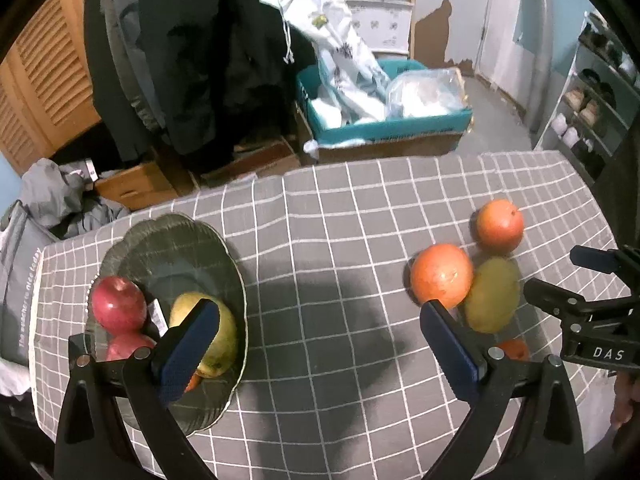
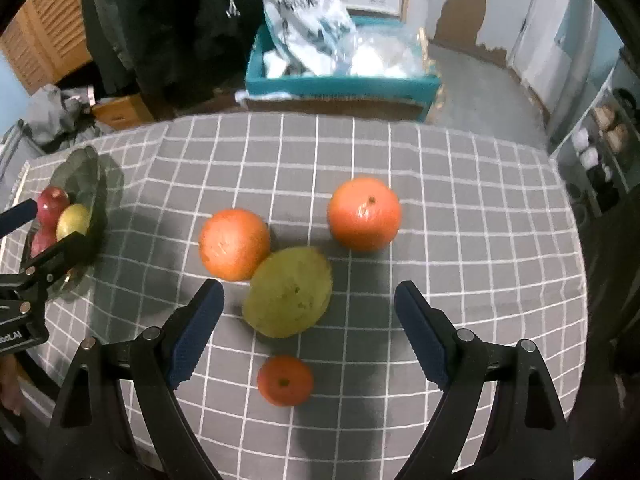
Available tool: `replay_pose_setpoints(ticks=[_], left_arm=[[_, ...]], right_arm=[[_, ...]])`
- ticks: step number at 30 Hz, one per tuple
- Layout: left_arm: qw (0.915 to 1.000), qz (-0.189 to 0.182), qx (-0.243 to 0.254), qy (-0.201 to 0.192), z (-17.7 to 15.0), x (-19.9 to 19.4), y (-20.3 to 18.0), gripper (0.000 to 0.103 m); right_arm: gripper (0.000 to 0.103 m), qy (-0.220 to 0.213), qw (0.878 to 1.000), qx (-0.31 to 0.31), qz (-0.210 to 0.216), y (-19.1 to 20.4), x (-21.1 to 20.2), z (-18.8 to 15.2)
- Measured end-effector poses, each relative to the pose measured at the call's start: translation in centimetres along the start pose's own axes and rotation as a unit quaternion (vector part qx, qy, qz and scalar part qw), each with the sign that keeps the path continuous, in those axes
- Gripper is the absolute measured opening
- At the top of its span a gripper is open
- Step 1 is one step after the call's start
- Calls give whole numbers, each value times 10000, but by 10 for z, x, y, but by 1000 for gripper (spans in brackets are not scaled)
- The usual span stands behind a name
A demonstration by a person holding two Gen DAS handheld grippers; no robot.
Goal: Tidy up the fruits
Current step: 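Move the right tool to the second green pear while the left tool approaches the large orange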
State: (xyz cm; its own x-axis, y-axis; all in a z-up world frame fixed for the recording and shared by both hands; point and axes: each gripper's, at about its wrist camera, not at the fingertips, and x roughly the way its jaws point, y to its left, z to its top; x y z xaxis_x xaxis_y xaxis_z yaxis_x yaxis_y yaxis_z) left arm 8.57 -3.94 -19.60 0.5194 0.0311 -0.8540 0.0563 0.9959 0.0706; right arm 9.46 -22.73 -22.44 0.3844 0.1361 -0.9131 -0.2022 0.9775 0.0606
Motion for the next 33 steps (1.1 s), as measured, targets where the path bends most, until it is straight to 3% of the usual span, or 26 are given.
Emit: replay_pose_setpoints(ticks=[11, 25, 28, 33], left_arm=[[9991, -18, -69, 411, -12, 37, 1, 101], [9979, -13, -154, 631, -15, 53, 6, 101], [9976, -56, -201, 659, -14, 55, 7, 101], [9972, -176, -256, 684, -10, 58, 3, 101]], right_arm=[[86, 455, 9988, 133, 127, -1, 43, 1], [86, 808, 9964, -32, 259, 7, 81, 3], [75, 893, 9950, -77, 435, 9, 87, 0], [72, 794, 9958, -139, 442, 11, 86, -3]])
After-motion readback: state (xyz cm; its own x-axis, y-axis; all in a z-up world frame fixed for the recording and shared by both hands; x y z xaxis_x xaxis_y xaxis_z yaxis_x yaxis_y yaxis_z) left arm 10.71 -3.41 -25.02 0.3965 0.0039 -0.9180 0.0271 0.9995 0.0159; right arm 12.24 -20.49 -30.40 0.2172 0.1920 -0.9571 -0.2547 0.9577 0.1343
